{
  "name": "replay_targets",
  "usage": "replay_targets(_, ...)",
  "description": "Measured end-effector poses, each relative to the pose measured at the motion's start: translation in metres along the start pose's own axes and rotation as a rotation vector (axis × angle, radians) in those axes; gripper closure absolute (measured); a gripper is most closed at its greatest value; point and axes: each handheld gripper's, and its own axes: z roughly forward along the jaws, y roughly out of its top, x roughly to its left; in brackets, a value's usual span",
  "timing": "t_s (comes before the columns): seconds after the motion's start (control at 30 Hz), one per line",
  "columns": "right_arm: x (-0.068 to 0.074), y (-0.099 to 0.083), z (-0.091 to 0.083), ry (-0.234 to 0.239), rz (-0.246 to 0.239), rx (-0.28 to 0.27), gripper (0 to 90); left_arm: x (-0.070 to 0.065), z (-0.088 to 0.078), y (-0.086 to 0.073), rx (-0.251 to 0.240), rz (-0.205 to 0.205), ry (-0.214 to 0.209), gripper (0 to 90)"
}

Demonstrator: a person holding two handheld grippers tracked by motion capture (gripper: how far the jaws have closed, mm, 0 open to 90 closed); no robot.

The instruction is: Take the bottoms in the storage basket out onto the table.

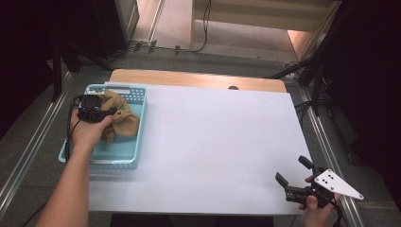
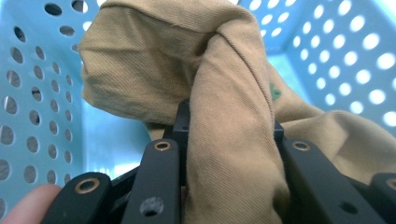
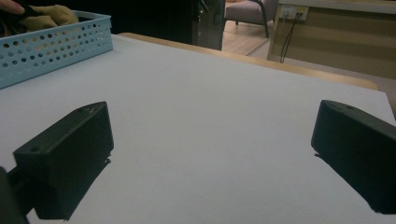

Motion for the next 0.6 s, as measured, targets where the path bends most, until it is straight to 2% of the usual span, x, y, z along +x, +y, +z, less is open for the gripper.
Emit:
replay_targets(0.3, 0.001, 0.0, 0.001, 0.003, -0.002, 0.002, 0.0, -0.001, -0.013, 0.001, -0.066, -0.003, -0.012, 68.6)
replay_targets(0.6, 0.002, -0.001, 0.002, 0.004, -0.001, 0.006, 0.0, 0.001, -0.024, -0.002, -0.133, -0.025, -0.033, 68.6)
